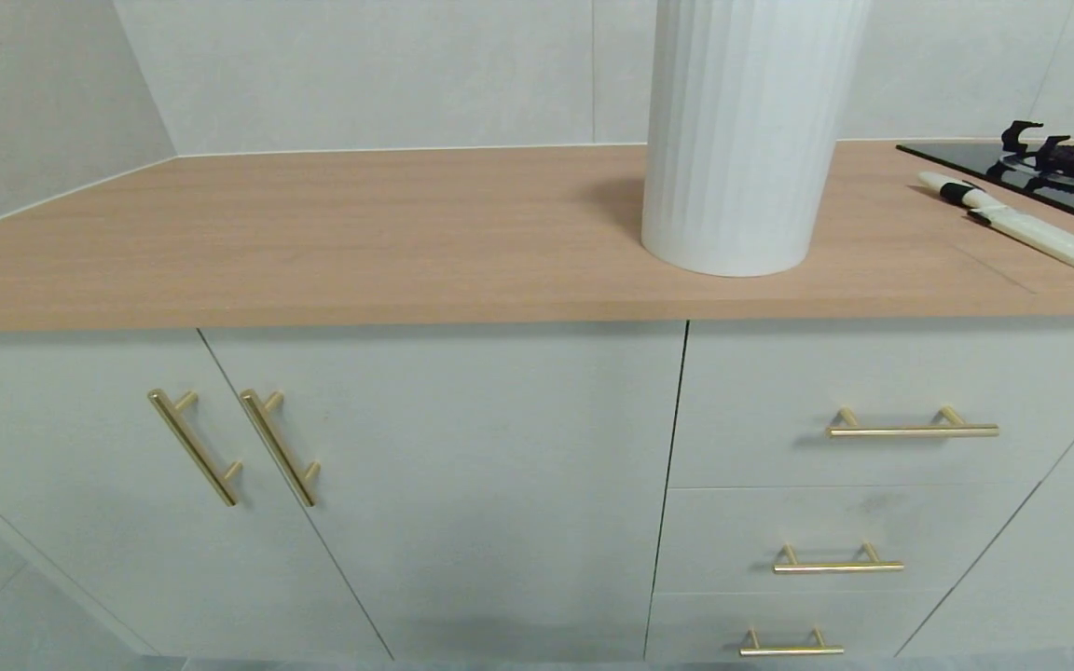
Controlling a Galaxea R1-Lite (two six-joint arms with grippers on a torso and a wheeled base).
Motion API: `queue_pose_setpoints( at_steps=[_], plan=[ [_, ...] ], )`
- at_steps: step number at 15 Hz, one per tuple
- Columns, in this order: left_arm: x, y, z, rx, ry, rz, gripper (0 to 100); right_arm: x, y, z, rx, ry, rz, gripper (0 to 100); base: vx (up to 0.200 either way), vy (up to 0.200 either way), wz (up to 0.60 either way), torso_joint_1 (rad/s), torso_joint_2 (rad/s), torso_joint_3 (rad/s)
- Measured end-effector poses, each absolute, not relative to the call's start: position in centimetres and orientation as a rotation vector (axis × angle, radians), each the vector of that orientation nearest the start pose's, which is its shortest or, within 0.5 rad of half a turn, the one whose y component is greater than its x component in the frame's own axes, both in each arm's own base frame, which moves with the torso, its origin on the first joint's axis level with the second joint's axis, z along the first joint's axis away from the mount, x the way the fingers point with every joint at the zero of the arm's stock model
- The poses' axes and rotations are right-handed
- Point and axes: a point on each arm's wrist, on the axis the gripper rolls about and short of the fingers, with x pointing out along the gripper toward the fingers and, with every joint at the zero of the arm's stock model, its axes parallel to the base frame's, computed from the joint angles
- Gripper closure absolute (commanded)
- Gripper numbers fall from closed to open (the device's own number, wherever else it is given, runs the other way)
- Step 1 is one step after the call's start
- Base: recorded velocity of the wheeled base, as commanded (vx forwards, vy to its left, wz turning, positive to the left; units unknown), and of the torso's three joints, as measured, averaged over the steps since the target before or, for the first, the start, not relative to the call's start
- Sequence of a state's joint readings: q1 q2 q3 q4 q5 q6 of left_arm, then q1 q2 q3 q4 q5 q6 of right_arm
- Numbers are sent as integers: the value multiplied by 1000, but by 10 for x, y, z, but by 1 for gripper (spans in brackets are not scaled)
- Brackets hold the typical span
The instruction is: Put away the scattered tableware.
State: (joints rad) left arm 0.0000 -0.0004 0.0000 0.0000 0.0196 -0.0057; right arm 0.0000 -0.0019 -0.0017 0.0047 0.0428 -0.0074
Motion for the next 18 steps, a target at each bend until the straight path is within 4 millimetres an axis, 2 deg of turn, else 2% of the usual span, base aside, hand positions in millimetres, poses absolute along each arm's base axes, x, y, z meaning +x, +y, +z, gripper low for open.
queue_pose_setpoints(
  at_steps=[5, 12, 18],
  plan=[
    [-23, 0, 75, -6, 0, 19, 0, -23, 1, 75, -7, 1, 43, 0, 0, 0, 0, 0, 0, 0],
    [-23, 0, 75, -6, 0, 19, 0, -23, 1, 75, -7, 2, 42, 0, 0, -200, 0, 0, 2, 3],
    [-23, 0, 75, -6, 0, 19, 0, -23, 1, 75, -7, 2, 41, 0, 0, 0, 0, 0, 0, 0]
  ],
)
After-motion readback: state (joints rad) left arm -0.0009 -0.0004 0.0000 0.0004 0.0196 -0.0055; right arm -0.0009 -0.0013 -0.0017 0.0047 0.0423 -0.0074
